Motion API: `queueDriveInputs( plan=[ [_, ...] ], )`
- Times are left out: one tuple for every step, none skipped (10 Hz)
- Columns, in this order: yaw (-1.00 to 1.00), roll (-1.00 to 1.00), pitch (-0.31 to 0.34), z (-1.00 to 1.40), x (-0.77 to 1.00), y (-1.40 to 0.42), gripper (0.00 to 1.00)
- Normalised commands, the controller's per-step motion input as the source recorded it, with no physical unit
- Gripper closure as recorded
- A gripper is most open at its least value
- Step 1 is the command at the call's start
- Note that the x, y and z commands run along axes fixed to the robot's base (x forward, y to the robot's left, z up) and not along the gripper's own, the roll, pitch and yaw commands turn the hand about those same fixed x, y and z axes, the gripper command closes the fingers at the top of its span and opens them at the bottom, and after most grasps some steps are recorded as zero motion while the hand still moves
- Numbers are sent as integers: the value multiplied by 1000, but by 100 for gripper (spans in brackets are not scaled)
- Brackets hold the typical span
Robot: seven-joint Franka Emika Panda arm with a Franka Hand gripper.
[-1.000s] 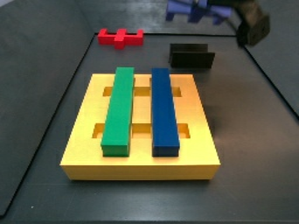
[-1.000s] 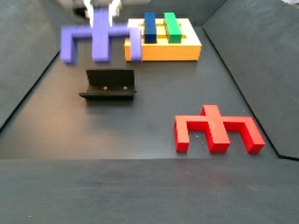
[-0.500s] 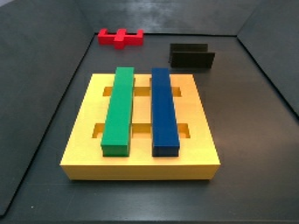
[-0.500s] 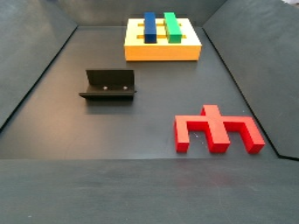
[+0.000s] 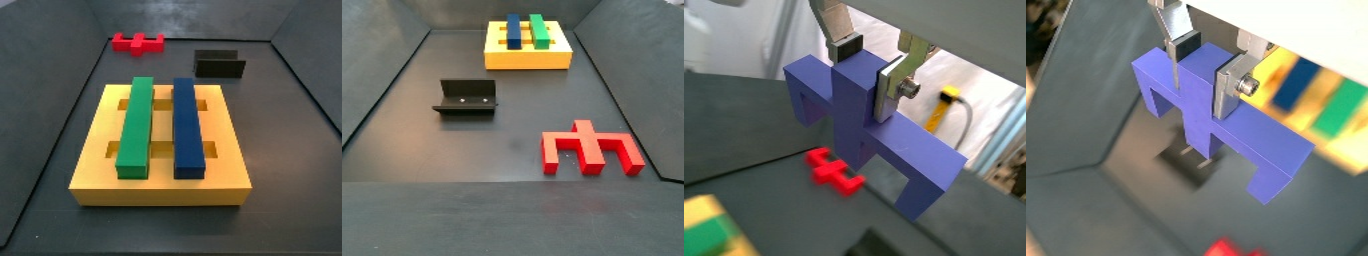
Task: Pick up the purple object. Move up. Place the purple object on the fixture. Regrasp the purple object. Move to above the board. Insert the purple object.
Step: Move to above the board, then insert the purple object.
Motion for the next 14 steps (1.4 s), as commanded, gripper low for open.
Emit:
queueDriveInputs(
  plan=[
    [66,-1000,36,272,-1028,-1400,100],
    [68,-1000,28,116,-496,-636,100],
    [71,-1000,20,37,-228,-254,100],
    [63,-1000,21,6,-100,-84,100],
    [61,-1000,-3,18,-74,-20,100],
    [57,-1000,-26,-5,-60,14,100],
    [48,-969,-41,3,-51,35,100],
    [34,-729,-48,1,-50,30,100],
    [10,-424,-45,-5,-42,21,100],
    [2,-248,-36,-1,-30,10,100],
    [0,0,0,0,20,0,100],
    [-23,-197,-66,-500,0,-63,100],
    [166,30,-99,-989,0,-517,100],
    [206,71,-84,-1000,0,-526,100]
  ],
)
